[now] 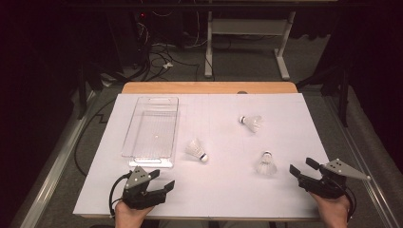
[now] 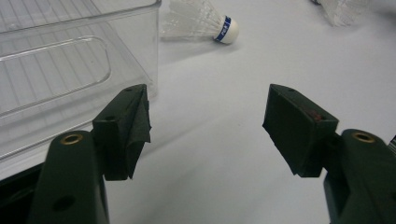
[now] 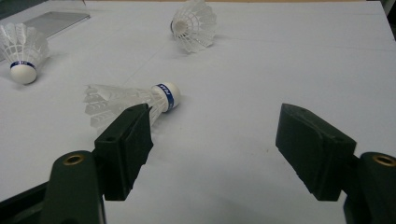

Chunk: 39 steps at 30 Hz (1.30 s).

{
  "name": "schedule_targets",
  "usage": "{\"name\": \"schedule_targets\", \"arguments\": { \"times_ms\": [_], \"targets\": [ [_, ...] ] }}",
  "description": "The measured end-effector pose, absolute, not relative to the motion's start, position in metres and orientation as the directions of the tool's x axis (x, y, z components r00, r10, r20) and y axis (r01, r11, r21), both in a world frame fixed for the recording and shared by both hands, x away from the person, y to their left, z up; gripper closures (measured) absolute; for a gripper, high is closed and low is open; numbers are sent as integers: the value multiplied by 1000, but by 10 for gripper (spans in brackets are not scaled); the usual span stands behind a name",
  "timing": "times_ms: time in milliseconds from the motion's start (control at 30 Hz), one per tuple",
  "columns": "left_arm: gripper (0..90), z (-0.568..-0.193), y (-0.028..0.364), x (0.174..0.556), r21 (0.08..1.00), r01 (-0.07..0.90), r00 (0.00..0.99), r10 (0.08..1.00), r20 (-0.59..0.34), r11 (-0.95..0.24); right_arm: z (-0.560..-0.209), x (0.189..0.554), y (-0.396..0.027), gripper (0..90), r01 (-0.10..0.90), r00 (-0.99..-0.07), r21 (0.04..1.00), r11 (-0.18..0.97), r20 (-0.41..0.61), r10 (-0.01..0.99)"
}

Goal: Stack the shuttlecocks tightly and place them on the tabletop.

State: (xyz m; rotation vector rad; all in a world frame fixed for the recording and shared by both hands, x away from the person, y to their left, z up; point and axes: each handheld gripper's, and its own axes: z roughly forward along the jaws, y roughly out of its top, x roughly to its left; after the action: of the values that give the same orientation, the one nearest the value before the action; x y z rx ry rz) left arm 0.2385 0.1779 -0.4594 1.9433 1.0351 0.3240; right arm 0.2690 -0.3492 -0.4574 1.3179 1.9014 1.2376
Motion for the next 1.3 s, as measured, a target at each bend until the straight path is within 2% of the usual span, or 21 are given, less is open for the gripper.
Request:
{"name": "schedule_targets", "arguments": {
  "times_ms": [200,300,567,1300],
  "targets": [
    [339,-459,175,237,800,526,627,767,-136,-288,-457,268,-349,274,444,-394,889,114,79,916],
    [339,-458,173,238,799,534,625,765,-154,-276,-457,268,-349,274,444,-393,889,114,79,916],
    [336,-460,150,239,787,517,664,738,-120,-337,-457,268,-350,273,444,-395,889,112,83,915],
    [358,-469,108,249,758,527,718,679,-155,-384,-457,268,-349,272,447,-406,888,112,89,909]
  ]
}}
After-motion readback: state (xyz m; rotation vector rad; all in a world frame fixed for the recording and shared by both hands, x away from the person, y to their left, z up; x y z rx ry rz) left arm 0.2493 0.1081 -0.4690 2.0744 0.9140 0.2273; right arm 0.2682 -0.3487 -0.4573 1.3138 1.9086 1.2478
